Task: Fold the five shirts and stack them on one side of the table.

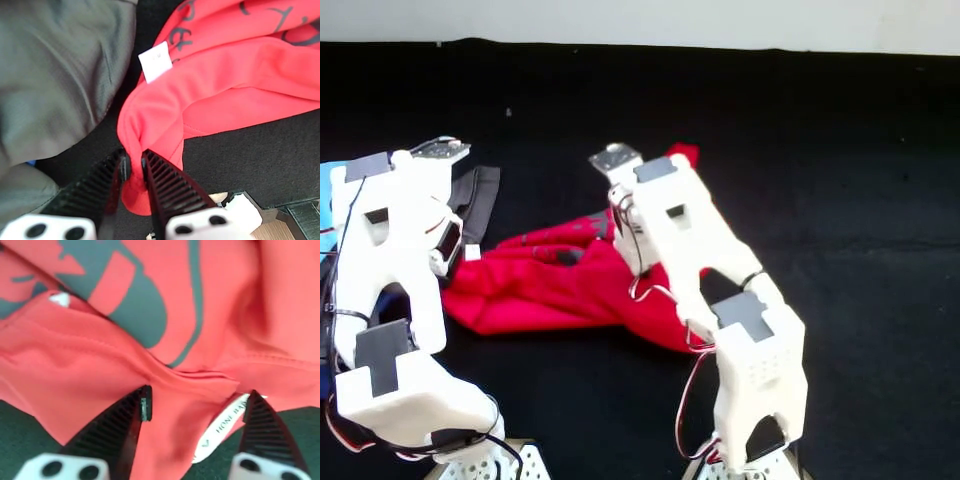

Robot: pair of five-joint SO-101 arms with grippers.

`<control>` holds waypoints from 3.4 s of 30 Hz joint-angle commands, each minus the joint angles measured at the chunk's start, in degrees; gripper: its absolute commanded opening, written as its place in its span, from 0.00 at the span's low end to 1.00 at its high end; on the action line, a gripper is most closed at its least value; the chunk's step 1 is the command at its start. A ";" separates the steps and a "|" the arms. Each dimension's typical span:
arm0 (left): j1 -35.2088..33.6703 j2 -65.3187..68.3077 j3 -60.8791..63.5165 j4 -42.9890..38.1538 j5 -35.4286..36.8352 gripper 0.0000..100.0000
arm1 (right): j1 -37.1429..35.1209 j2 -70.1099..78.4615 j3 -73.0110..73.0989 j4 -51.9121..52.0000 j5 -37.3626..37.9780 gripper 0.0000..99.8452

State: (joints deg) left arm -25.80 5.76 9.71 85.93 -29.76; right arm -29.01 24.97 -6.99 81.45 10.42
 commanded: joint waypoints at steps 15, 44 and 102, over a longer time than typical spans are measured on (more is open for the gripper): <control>-0.40 -0.22 -0.40 -0.53 0.35 0.01 | 2.86 0.04 -4.00 0.66 0.62 0.21; -0.13 -0.22 -0.40 -2.20 0.35 0.01 | 5.49 -12.09 -3.21 0.40 6.15 0.02; 1.01 -10.24 -16.75 6.51 0.53 0.01 | 12.70 -18.15 -33.19 14.46 6.24 0.01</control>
State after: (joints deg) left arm -25.71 1.10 -0.84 90.51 -29.76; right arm -20.75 11.08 -35.12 95.16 16.40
